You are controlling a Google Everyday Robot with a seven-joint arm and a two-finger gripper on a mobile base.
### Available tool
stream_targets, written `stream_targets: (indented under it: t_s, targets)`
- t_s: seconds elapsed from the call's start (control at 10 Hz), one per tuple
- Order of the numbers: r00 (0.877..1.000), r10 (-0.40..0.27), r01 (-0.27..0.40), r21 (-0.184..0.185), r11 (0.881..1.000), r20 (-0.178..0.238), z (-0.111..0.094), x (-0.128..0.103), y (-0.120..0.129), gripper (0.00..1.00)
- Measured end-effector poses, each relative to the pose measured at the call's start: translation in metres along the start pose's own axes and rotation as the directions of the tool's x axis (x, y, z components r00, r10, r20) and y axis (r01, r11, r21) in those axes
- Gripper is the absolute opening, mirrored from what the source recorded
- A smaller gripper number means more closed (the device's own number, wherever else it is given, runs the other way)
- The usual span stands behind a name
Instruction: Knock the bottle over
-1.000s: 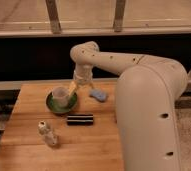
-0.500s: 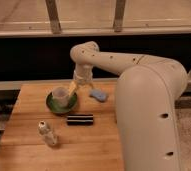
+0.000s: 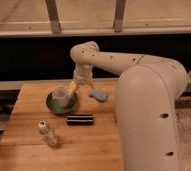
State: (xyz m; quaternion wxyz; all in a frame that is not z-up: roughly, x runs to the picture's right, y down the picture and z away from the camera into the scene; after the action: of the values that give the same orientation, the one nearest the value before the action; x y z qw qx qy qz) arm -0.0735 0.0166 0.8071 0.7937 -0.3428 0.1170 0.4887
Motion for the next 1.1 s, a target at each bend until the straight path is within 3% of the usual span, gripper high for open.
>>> stream_targets:
  t_s: [0.8, 1.1]
  targets:
    - [1.000, 0.000, 0.000, 0.004, 1.000, 0.000, -0.001, -0.001, -0.001, 0.79]
    - [0.998, -0.015, 0.018, 0.051, 0.999, -0.065, -0.013, -0.017, 0.007, 0.79]
